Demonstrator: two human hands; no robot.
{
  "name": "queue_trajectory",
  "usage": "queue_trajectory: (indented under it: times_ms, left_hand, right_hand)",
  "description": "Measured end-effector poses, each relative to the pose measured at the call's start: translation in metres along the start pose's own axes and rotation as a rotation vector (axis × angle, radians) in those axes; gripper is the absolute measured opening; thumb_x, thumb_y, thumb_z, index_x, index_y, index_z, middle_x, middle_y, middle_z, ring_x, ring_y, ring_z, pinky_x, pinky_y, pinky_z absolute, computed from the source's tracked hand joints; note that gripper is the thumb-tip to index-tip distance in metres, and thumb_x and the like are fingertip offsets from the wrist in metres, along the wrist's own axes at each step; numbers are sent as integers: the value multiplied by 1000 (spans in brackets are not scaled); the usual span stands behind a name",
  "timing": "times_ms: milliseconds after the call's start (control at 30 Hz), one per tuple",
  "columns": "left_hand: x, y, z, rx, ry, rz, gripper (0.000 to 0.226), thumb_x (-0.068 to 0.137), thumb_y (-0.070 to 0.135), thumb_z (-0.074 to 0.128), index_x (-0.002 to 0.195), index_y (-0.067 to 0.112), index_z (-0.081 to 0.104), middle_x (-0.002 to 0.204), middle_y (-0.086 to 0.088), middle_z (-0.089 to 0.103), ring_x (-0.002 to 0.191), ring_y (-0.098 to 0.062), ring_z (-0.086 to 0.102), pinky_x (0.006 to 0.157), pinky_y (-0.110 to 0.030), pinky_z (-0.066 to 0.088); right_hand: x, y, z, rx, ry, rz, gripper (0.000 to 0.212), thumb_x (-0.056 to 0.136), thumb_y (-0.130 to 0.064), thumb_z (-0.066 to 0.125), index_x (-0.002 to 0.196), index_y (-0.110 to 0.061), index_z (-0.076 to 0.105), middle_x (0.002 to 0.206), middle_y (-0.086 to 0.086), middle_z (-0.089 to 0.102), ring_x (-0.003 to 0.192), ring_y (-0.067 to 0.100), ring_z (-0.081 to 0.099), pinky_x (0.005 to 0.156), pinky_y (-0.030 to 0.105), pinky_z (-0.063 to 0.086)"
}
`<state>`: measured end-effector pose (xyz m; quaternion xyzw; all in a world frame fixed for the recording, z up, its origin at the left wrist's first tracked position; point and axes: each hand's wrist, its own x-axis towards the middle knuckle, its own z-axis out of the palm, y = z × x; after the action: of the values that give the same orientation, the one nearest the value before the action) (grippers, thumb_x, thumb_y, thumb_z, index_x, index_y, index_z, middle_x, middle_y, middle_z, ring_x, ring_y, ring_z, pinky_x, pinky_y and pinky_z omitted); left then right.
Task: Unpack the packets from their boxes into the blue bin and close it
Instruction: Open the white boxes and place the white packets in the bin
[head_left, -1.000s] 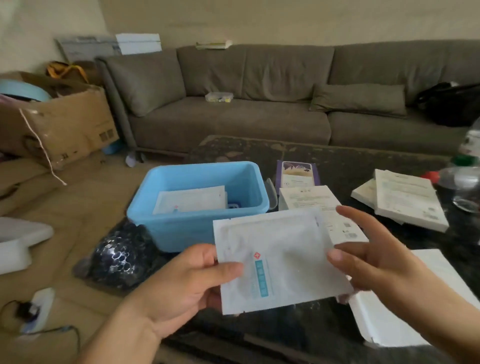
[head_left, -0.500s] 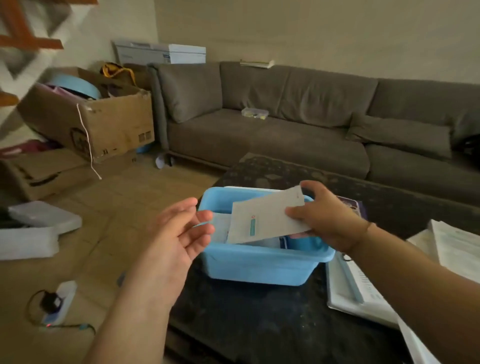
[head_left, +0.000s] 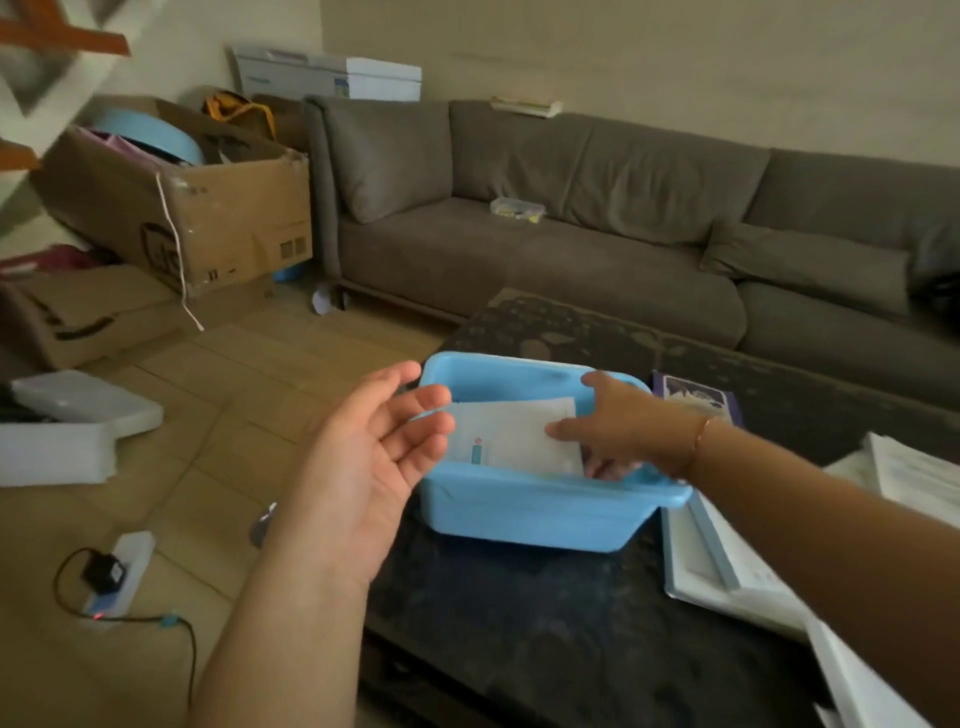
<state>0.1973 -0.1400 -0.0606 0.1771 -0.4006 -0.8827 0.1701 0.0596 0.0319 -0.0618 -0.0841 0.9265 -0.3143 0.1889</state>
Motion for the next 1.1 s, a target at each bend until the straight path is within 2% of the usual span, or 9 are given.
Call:
queue_trajectory:
  times_ms: [267, 367, 467, 533, 600, 667, 833, 1000, 1100]
  left_hand:
    - [-26, -34, 22, 434, -395, -51, 42, 99, 16, 47, 61, 13, 63, 69, -15, 72, 59, -23, 68, 50, -25, 53]
    - [-38, -57, 32, 743, -771, -191, 37, 100, 17, 49, 68, 11, 68, 82, -18, 75, 72, -27, 71, 61, -28, 54]
    - [-45, -86, 47, 1082, -1021, -332, 27, 101, 24, 51, 88, 9, 69, 95, -9, 76, 87, -22, 74, 75, -32, 56]
    - [-51, -107, 59, 1311, -1136, -337, 21, 100, 30, 53, 96, 17, 70, 98, 0, 76, 90, -13, 73, 83, -32, 59]
    - [-58, -129, 73, 1514, -1206, -258, 18, 98, 35, 55, 107, 27, 68, 101, 7, 74, 84, -3, 70, 85, -33, 59]
    - [-65, -148, 86, 1607, -1193, -155, 26, 97, 40, 57, 122, 35, 62, 112, 12, 71, 89, 2, 65, 89, -30, 55]
    - [-88, -188, 112, 1311, -958, 93, 24, 94, 41, 61, 118, 39, 61, 103, 19, 67, 88, 3, 66, 82, -20, 56]
    - [-104, -223, 126, 968, -714, 244, 25, 84, 34, 75, 99, 34, 54, 83, 14, 67, 77, -6, 69, 71, -23, 60]
    - [-104, -235, 130, 847, -729, 330, 21, 86, 38, 72, 99, 34, 56, 93, 21, 62, 89, -4, 66, 74, -26, 61]
  right_hand:
    - [-157, 93, -20, -227, 574, -429, 24, 76, -55, 62, 93, -39, 57, 78, -20, 64, 70, 2, 64, 55, 13, 49]
    - [-191, 155, 10, -626, 499, -115, 59, 63, -86, 44, 100, -41, 50, 109, -16, 64, 97, 9, 67, 76, 27, 57]
    - [-201, 189, 19, -629, 265, 152, 82, 61, -95, 38, 125, -45, 35, 145, -23, 29, 140, 6, 31, 114, 27, 29]
    - [-207, 193, 20, -659, 188, 141, 62, 68, -88, 42, 111, -44, 54, 127, -26, 46, 126, 8, 52, 104, 29, 43]
    - [-218, 209, 20, -586, 448, 29, 34, 61, -67, 72, 75, -36, 68, 90, -16, 71, 81, 15, 73, 72, 34, 59]
    - [-224, 225, 20, -443, 686, -17, 21, 57, -37, 87, 67, -33, 70, 76, -14, 72, 66, 15, 71, 62, 26, 58]
    - [-250, 234, 0, 49, 987, -67, 21, 82, -44, 61, 68, -30, 69, 63, -24, 66, 63, -2, 62, 53, 6, 43]
    - [-262, 251, -7, 314, 997, 19, 17, 87, -26, 64, 72, -32, 71, 61, -4, 67, 57, 11, 61, 51, 26, 46]
    - [-267, 250, -18, 460, 1012, -14, 15, 83, -32, 59, 74, -30, 71, 62, 6, 65, 49, 8, 56, 46, 17, 41]
